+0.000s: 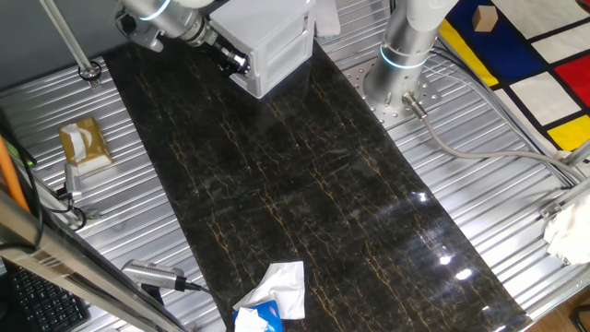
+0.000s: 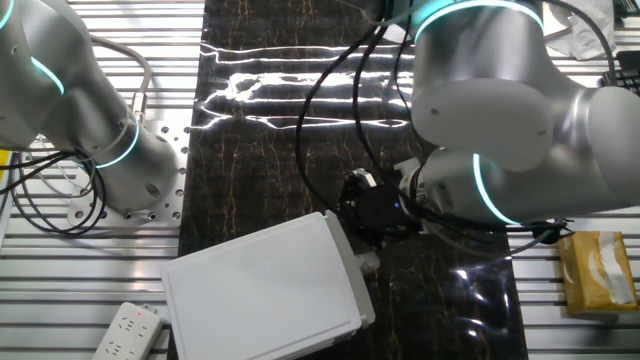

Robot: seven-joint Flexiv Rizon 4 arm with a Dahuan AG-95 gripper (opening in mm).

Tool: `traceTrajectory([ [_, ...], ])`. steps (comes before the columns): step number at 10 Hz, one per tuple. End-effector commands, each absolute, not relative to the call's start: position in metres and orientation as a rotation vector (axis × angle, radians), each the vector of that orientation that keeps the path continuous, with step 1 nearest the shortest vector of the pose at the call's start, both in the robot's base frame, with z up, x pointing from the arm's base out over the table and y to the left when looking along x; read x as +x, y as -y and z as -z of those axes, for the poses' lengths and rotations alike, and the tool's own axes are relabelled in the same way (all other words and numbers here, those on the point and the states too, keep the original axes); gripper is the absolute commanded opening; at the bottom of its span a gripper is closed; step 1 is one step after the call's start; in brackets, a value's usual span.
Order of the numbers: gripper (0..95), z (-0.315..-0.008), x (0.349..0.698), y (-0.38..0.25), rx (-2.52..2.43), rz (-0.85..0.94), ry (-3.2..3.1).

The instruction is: Use the gripper to push and close the drawer

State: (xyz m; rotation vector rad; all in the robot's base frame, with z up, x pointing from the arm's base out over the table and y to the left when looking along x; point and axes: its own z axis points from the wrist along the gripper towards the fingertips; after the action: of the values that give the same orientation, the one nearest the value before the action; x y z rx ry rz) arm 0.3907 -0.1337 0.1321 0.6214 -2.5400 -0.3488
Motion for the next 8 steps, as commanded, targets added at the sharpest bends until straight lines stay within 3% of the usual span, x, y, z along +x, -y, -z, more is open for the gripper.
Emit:
traceTrajectory([
  [1,0.0,-0.132,0.392,0.134,0.618,0.362,2.491],
  [8,0.0,-0.123,0.377,0.133,0.628,0.360,2.467],
])
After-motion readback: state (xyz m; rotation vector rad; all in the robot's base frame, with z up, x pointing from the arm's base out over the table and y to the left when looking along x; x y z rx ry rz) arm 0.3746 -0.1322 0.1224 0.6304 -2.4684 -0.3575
